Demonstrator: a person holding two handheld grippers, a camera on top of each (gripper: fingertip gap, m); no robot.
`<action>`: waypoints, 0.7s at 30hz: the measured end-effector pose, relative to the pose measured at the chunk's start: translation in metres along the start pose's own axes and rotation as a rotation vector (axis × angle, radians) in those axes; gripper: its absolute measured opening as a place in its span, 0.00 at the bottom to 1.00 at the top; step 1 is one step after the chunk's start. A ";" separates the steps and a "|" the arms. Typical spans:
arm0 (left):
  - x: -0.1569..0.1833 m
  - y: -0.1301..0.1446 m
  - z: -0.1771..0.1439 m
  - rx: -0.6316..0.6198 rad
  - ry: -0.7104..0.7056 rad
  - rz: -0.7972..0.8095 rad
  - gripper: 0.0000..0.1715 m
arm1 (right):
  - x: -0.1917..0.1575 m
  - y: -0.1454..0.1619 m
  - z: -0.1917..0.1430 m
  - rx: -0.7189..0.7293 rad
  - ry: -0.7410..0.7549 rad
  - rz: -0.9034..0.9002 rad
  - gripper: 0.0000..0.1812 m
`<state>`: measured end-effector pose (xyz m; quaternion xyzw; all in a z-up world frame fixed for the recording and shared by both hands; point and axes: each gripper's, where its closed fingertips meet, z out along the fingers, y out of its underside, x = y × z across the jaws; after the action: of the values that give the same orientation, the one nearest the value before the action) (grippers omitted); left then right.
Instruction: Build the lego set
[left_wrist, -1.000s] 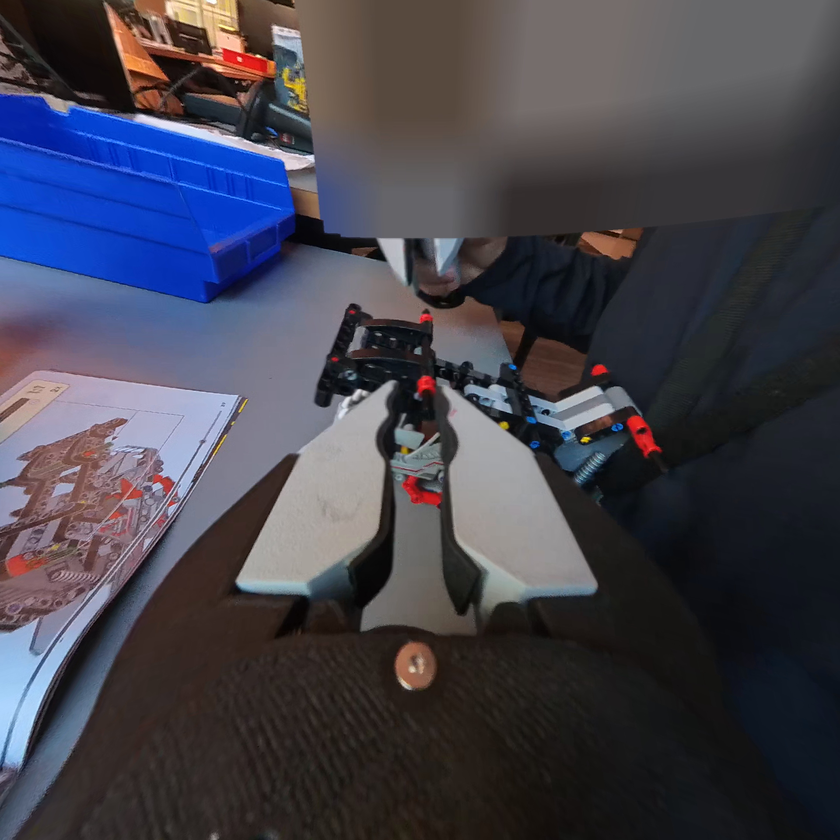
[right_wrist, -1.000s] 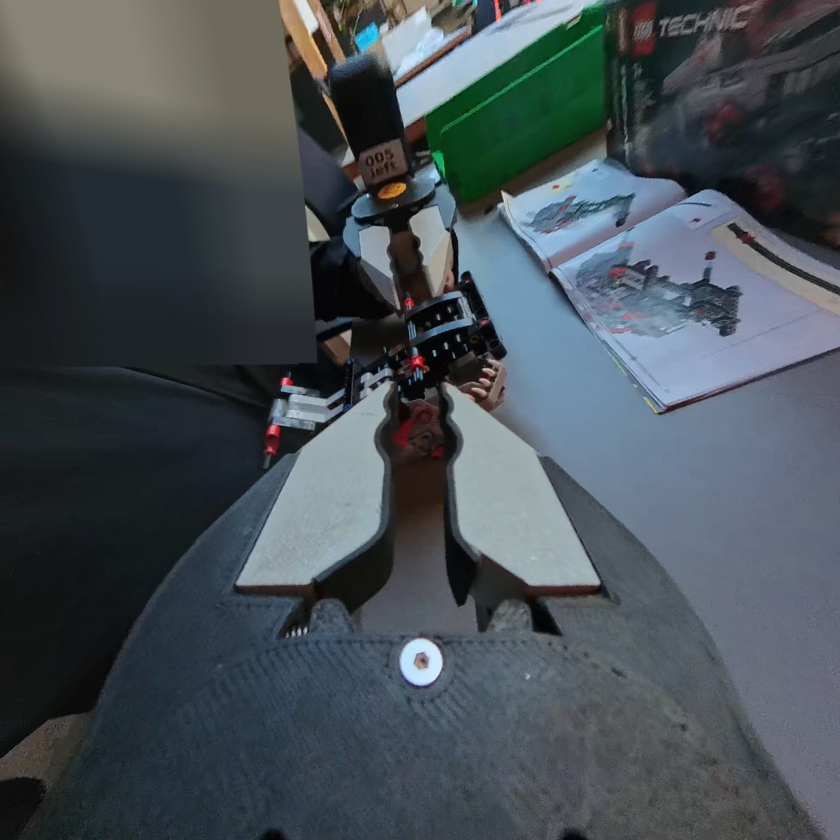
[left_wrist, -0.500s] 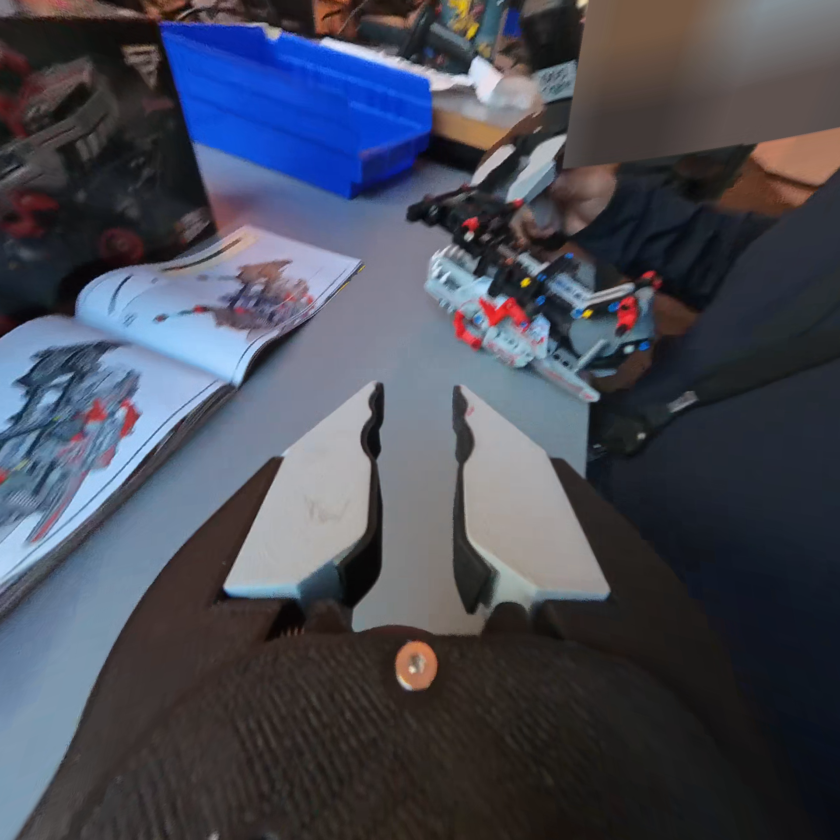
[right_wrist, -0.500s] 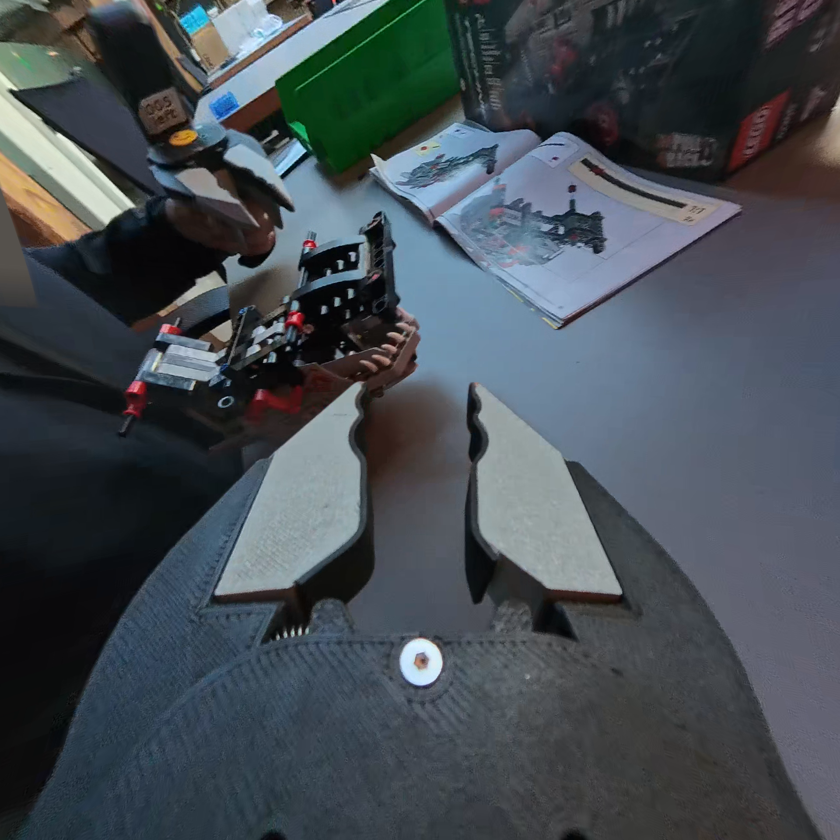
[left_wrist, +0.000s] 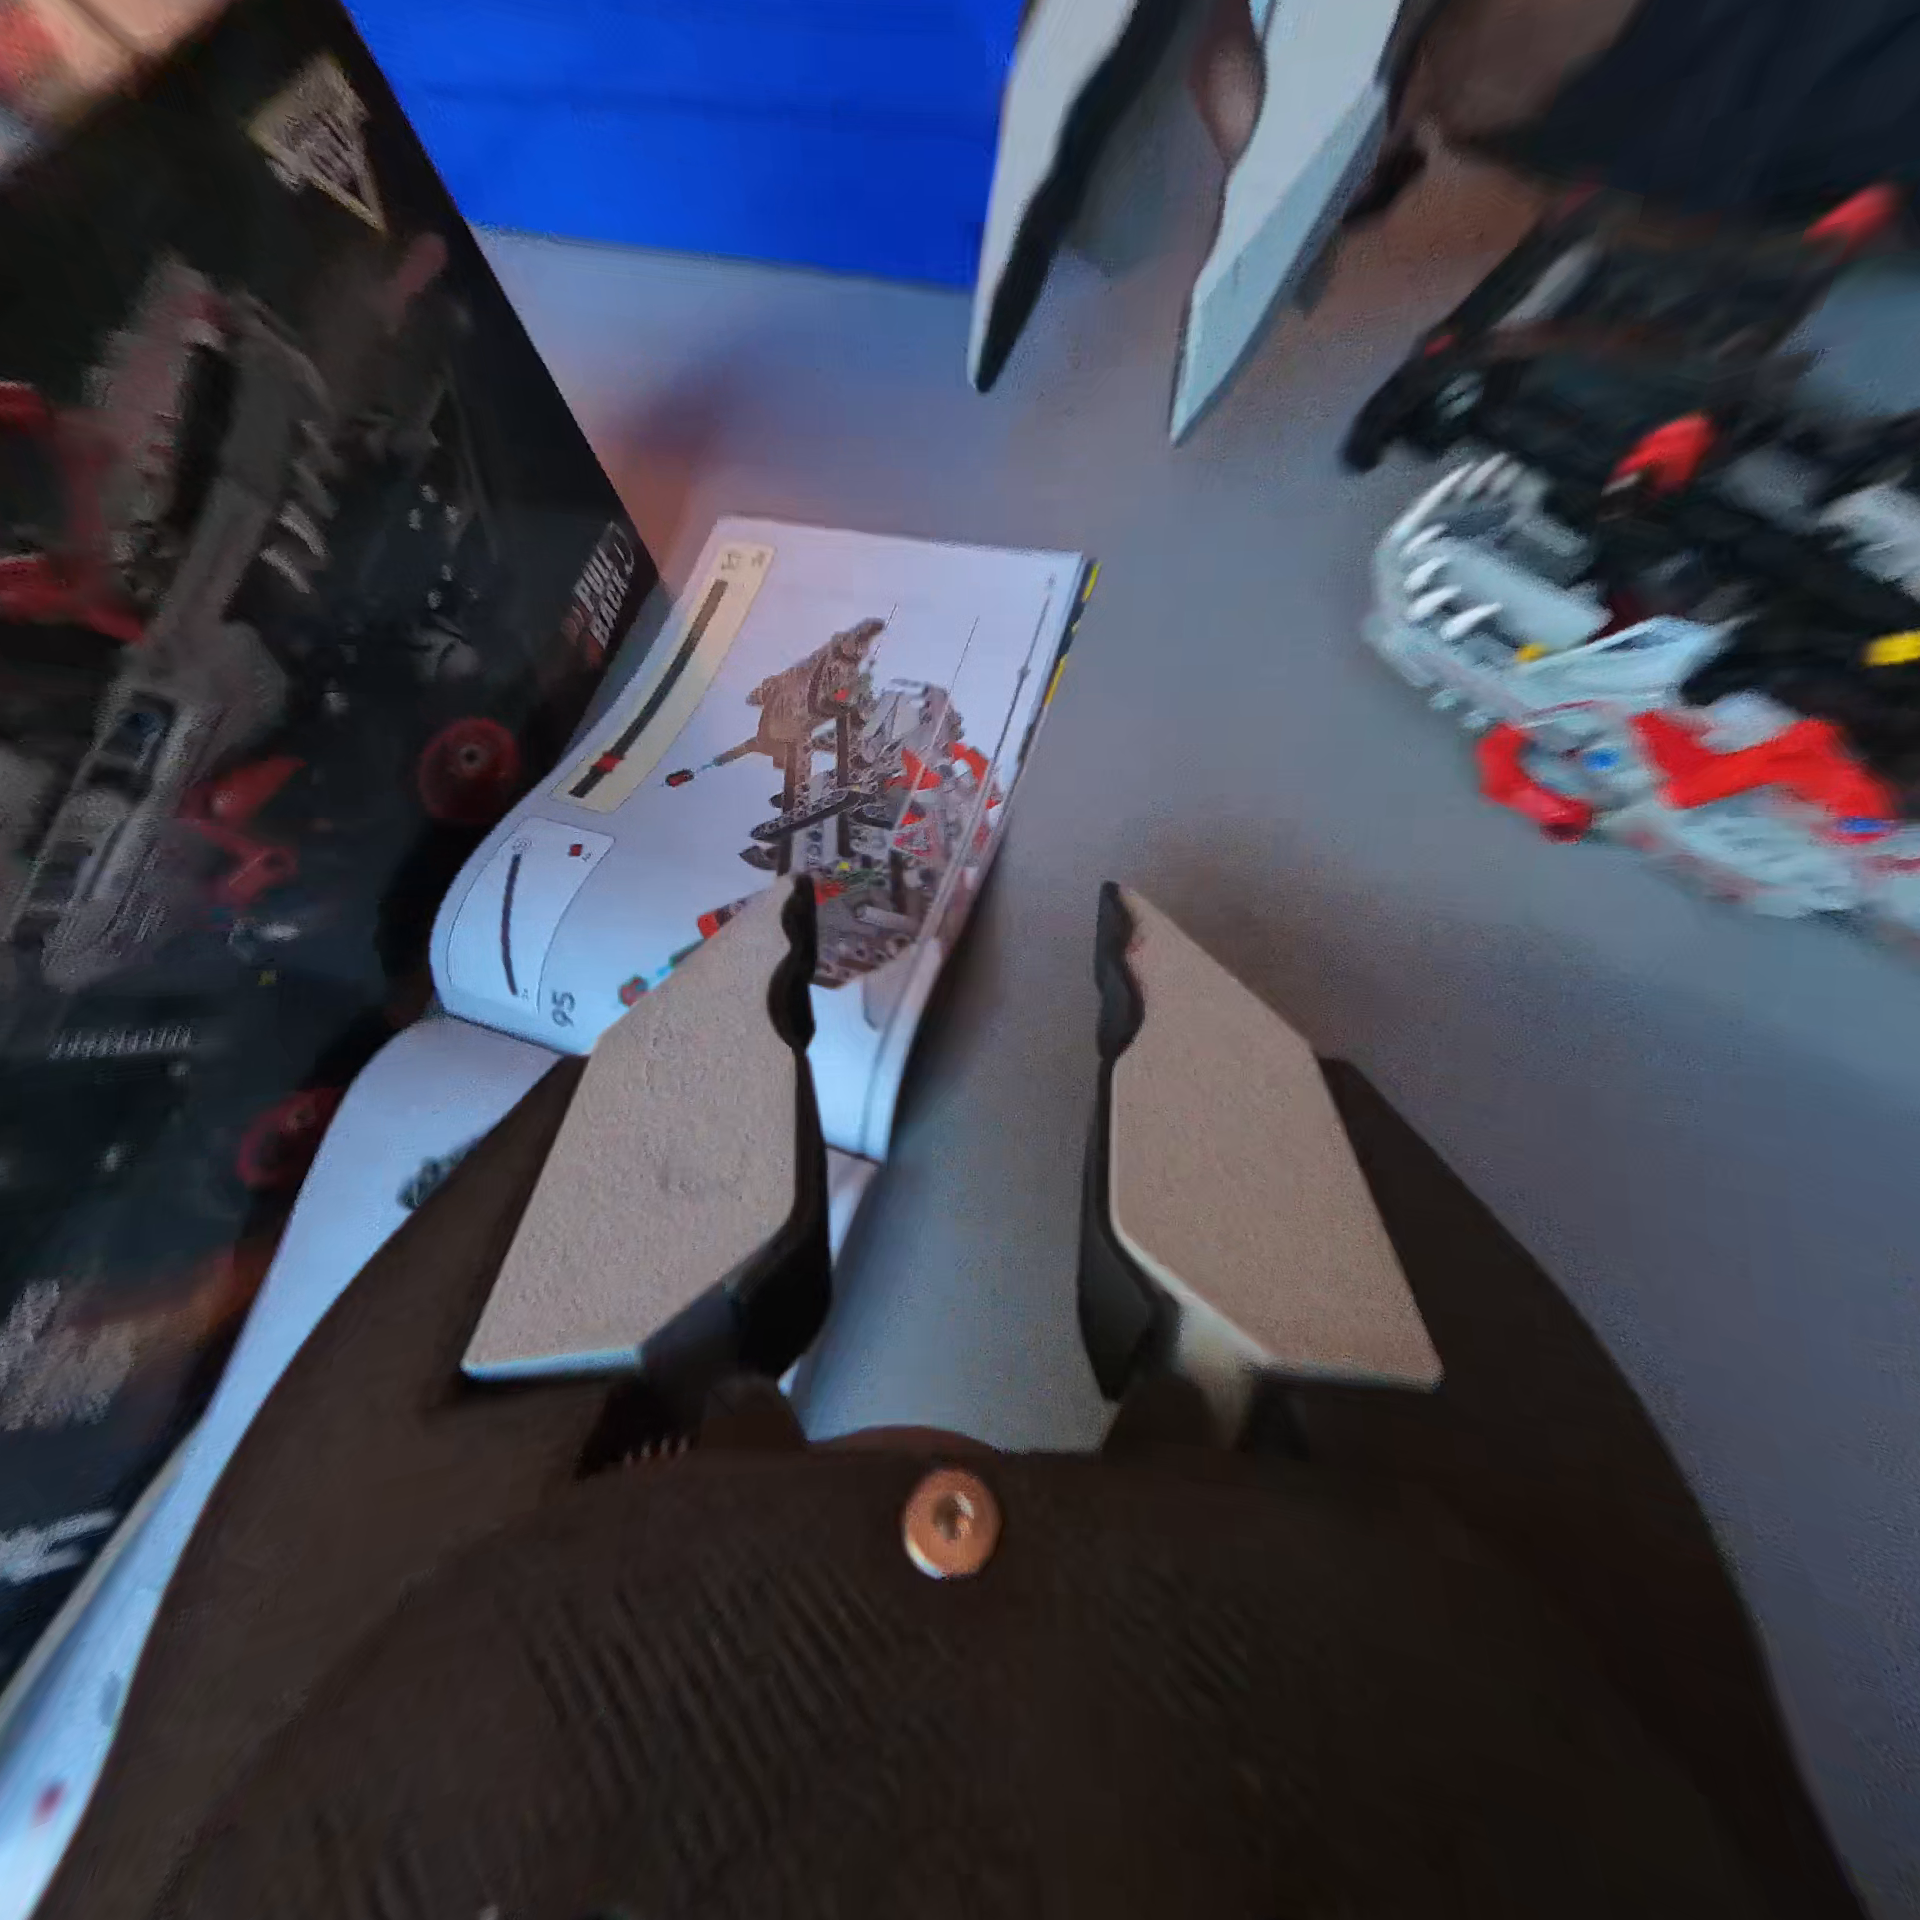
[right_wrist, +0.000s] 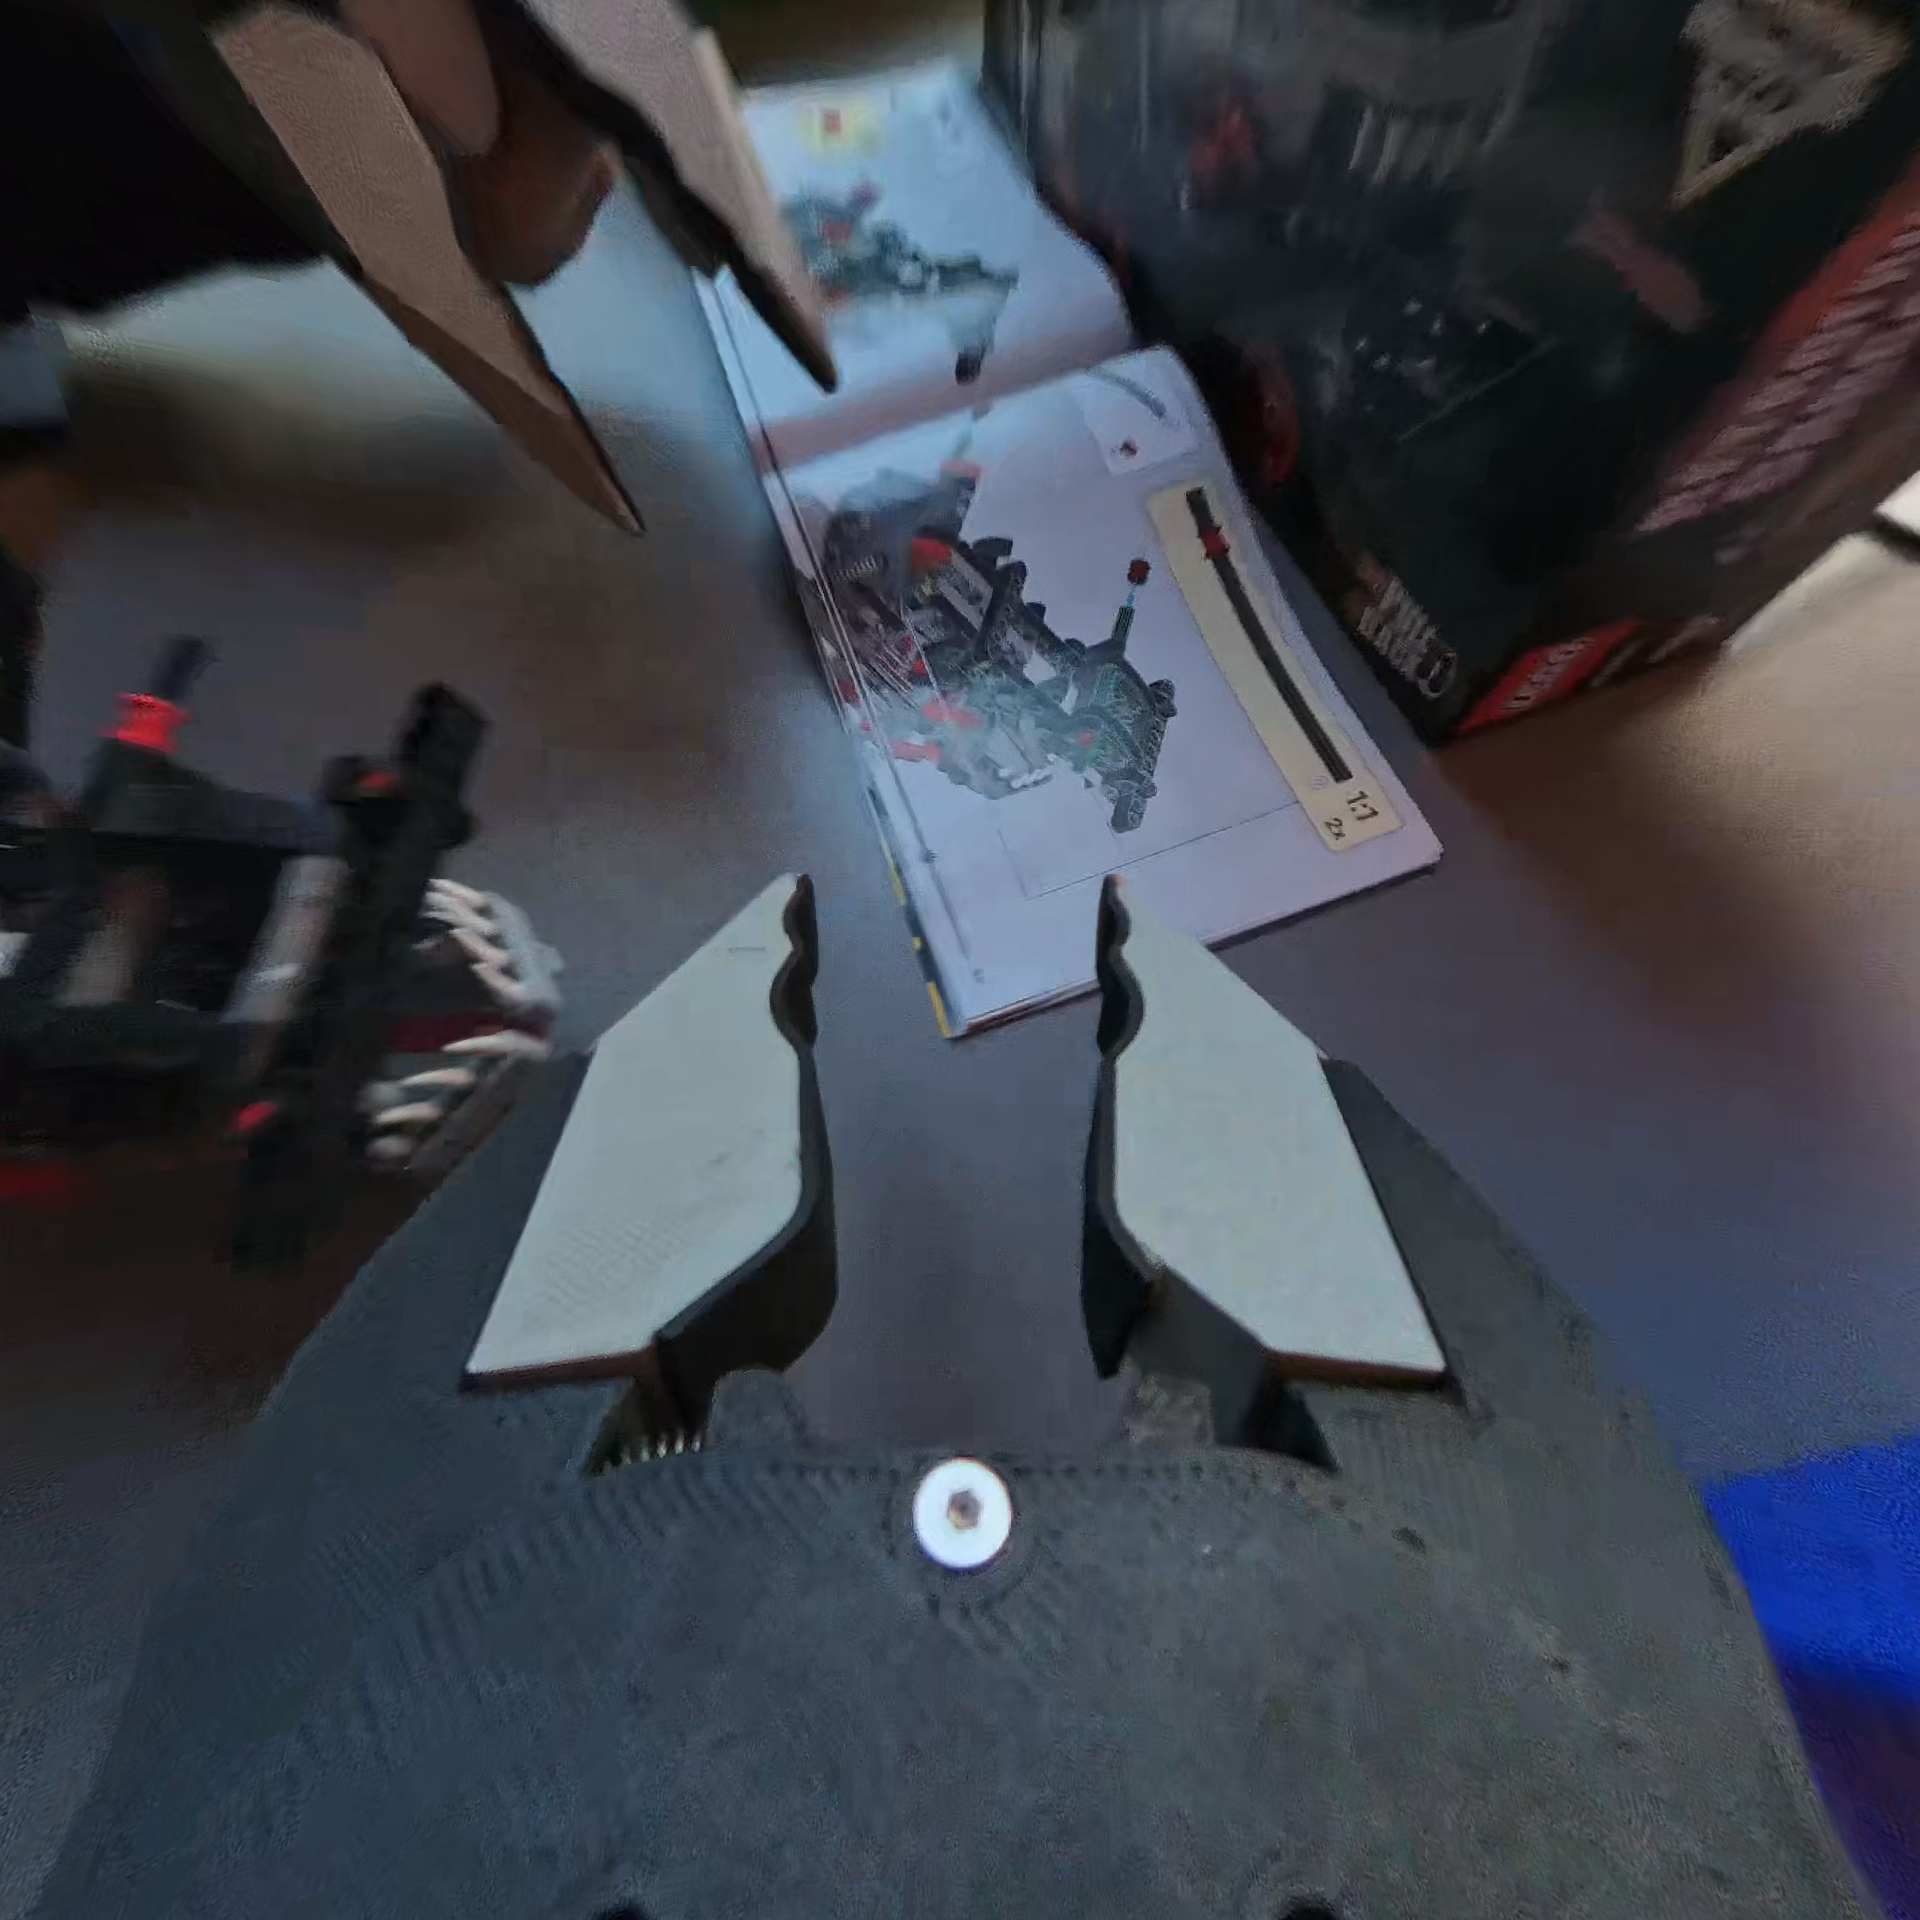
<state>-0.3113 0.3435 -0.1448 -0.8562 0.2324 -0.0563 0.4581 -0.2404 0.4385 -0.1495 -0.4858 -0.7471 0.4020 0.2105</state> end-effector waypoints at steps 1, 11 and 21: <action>-0.005 0.004 0.012 -0.053 0.006 0.016 0.31 | 0.004 0.004 0.011 -0.060 -0.020 -0.021 0.28; -0.017 0.025 0.039 -0.211 0.068 0.010 0.40 | 0.023 0.028 0.042 -0.291 -0.092 -0.233 0.10; -0.019 0.025 0.056 -0.249 0.088 0.034 0.38 | 0.030 0.010 0.038 -0.234 -0.008 -0.335 0.40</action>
<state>-0.3191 0.3823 -0.1944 -0.8991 0.2719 -0.0568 0.3383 -0.2744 0.4523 -0.1822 -0.3742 -0.8599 0.2739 0.2135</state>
